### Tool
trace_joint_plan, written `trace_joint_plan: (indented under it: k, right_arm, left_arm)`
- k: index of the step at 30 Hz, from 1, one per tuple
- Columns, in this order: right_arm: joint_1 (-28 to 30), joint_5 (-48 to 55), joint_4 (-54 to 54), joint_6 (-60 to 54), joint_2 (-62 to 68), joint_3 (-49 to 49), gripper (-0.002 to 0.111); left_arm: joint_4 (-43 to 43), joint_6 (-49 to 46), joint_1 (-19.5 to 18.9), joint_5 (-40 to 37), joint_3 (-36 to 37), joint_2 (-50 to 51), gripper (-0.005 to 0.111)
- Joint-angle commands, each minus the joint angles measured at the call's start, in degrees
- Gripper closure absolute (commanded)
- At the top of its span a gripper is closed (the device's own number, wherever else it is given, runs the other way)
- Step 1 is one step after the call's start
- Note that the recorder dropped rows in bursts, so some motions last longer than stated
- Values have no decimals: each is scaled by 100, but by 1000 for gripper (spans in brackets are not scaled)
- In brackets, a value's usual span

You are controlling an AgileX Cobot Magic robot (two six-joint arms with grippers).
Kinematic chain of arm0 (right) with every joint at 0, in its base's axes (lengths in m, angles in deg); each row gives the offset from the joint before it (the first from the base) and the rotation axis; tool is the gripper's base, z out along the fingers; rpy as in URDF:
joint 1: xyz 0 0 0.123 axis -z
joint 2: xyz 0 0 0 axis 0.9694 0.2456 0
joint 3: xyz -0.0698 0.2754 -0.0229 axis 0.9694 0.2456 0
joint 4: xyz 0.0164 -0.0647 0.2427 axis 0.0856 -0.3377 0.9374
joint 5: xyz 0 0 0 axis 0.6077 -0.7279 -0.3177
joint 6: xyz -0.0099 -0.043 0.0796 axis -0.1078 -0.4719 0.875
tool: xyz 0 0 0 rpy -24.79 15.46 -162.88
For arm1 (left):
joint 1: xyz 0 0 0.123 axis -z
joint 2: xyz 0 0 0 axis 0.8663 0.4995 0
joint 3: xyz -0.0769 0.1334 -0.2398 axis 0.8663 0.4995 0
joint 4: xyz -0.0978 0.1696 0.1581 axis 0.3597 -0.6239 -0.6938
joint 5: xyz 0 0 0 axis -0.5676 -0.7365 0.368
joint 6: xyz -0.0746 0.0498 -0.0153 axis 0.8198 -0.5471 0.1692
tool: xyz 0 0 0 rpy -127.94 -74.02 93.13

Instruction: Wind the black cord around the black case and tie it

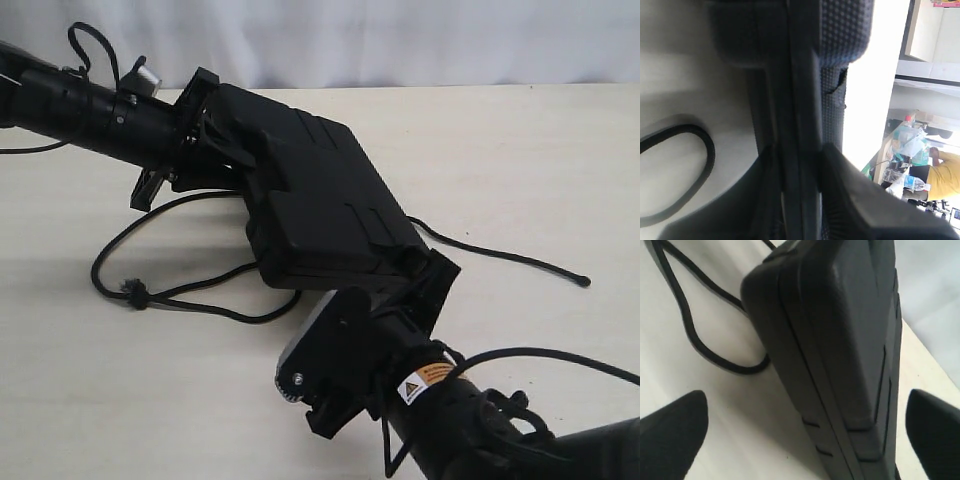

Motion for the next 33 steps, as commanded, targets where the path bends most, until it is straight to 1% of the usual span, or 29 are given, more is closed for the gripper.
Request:
trace_joint_plan:
  k: [1,4,7,11,13,20,23,25,26,27,28,30,31,32,33]
  right_arm:
    - [47,-494,-358,258,215,6,-1]
    - [92,-669,-516,-27,545,6,-1]
    - [92,-908,-1099,-20,902,6,-1]
    - [136,-1802,-896,74,1285,-186,-1]
    - [259,-1764,-996,74,1406,-323,-1]
    - [991,-1403,-1111,32,1734,-939,-1]
    - [1094,-1403,-1126,-158,1749,-1015,3]
    - [1094,-1479,-1135,-250,1749,-1026,11]
    - [1094,-1477,-1135,-250,1749,-1026,19]
    - [1094,-1477,-1135,-250,1749,-1026,29]
    - [1094,-1477,-1135,-275,1749,-1026,41]
    - [1094,-1432,-1135,-339,1749,-1026,71]
    - [1081,-1428,-1151,-339,1749,-1026,84]
    - [1066,-1428,-1151,-339,1749,-1026,103]
    - [1066,-1428,-1151,-311,1749,-1026,103]
  left_arm:
    - [245,-119,-3,-302,-74,-104,107]
    - [245,-119,-3,-374,-74,-104,107]
    - [245,-119,-3,-374,-74,-104,107]
    - [245,-119,-3,-374,-74,-104,107]
    - [245,-119,-3,-386,-74,-104,107]
    - [245,-119,-3,-386,-74,-104,107]
    - [245,-119,-3,-386,-74,-104,107]
    - [245,-135,-3,-385,-74,-104,107]
    - [245,-135,-3,-385,-74,-104,107]
    - [245,-163,-3,-385,-74,-104,107]
    - [245,-255,-3,-385,-74,-104,107]
    - [234,-508,-3,-385,-74,-104,107]
    - [234,-616,-3,-385,-74,-104,107]
    - [234,-704,-3,-385,-74,-104,107]
    - [234,-746,-3,-385,-74,-104,107]
